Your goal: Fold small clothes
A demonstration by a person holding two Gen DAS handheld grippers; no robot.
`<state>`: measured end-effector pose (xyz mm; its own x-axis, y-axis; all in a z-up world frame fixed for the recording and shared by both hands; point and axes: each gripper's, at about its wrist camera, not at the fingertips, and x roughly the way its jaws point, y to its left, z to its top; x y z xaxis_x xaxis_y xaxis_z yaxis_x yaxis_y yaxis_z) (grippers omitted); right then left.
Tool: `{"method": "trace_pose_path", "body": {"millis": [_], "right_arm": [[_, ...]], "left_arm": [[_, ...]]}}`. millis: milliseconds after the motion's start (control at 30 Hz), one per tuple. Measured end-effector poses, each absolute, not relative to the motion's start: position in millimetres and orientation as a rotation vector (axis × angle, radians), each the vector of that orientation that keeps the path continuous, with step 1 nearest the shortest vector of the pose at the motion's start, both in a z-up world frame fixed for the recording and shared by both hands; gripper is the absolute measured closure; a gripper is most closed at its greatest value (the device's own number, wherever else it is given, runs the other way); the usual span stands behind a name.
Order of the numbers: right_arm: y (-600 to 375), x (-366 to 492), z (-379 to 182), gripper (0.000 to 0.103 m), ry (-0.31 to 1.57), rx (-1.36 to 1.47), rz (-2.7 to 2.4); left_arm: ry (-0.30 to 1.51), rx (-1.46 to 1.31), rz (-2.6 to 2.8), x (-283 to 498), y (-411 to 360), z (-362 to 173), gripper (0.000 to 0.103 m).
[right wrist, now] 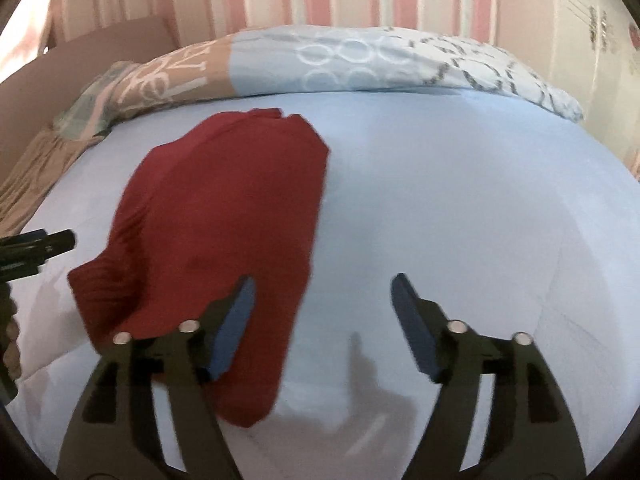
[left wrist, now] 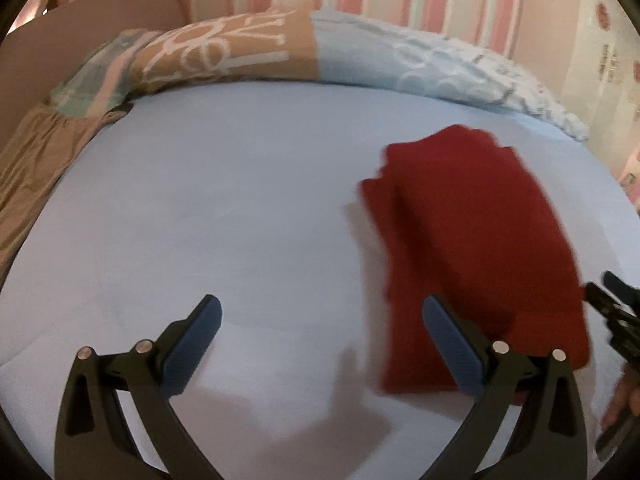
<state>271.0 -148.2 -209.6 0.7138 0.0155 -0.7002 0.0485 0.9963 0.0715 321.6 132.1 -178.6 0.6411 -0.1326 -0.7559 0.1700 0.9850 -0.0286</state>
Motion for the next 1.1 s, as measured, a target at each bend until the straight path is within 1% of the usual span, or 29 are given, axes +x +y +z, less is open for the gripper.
{"method": "trace_pose_path", "body": {"millis": [133, 267, 367, 433, 467, 500, 533, 567, 600, 633, 667, 733, 767, 833, 967, 1033, 1100], "right_arm": [[-159.2, 270.9, -211.2, 0.025, 0.785, 0.106, -0.036], [-165.0, 269.9, -211.4, 0.025, 0.794, 0.113, -0.049], [-168.3, 268.6, -211.6, 0.025, 0.801, 0.120, -0.063], [-169.5, 269.9, -212.1, 0.025, 0.808, 0.132, -0.077], [-169.7, 270.8, -212.6, 0.025, 0.811, 0.137, -0.087], [-169.5, 272.5, -213.1, 0.025, 0.813, 0.147, -0.099], [-168.8, 274.0, -213.3, 0.025, 0.813, 0.159, -0.102], [-168.1, 275.4, -213.2, 0.025, 0.813, 0.161, -0.108], [-165.6, 276.7, -212.9, 0.025, 0.810, 0.154, -0.118], [-163.8, 277.6, -212.8, 0.025, 0.809, 0.150, -0.120], [-162.0, 278.2, -213.1, 0.025, 0.810, 0.149, -0.124], [-159.7, 278.8, -213.6, 0.025, 0.814, 0.154, -0.119], [-158.4, 278.5, -213.8, 0.025, 0.814, 0.152, -0.117], [-153.5, 277.3, -214.6, 0.025, 0.814, 0.126, -0.115], [-148.7, 276.7, -219.8, 0.025, 0.829, 0.101, -0.108], [-148.8, 276.9, -222.4, 0.025, 0.838, 0.096, -0.108], [-150.1, 277.3, -223.0, 0.024, 0.842, 0.095, -0.110]], "left_arm": [[0.837, 0.092, -0.269, 308.7, 99.2, -168.4, 0.002], [0.844, 0.203, -0.318, 301.2, 58.0, -176.8, 0.002], [0.859, 0.231, -0.307, 304.0, 48.4, -188.1, 0.002], [0.884, 0.191, -0.313, 310.0, 53.6, -196.1, 0.004], [0.893, 0.163, -0.325, 312.2, 57.8, -198.1, 0.013], [0.908, 0.127, -0.345, 315.3, 63.4, -200.9, 0.025], [0.920, 0.100, -0.363, 317.1, 68.8, -203.5, 0.030], [0.927, 0.078, -0.377, 318.2, 72.4, -204.5, 0.043], [0.930, 0.056, -0.397, 318.2, 76.8, -204.8, 0.051], [0.929, 0.049, -0.409, 316.8, 79.5, -204.3, 0.056], [0.927, 0.049, -0.421, 315.2, 81.7, -203.6, 0.063], [0.917, 0.068, -0.431, 311.6, 87.0, -201.0, 0.069], [0.917, 0.066, -0.435, 310.9, 89.4, -200.4, 0.075], [0.922, 0.049, -0.438, 309.1, 100.1, -199.8, 0.078], [0.958, 0.016, -0.425, 306.0, 117.4, -213.6, 0.078], [0.965, 0.011, -0.421, 304.4, 120.0, -221.6, 0.076], [0.959, 0.030, -0.402, 303.8, 116.3, -220.1, 0.070]]}}
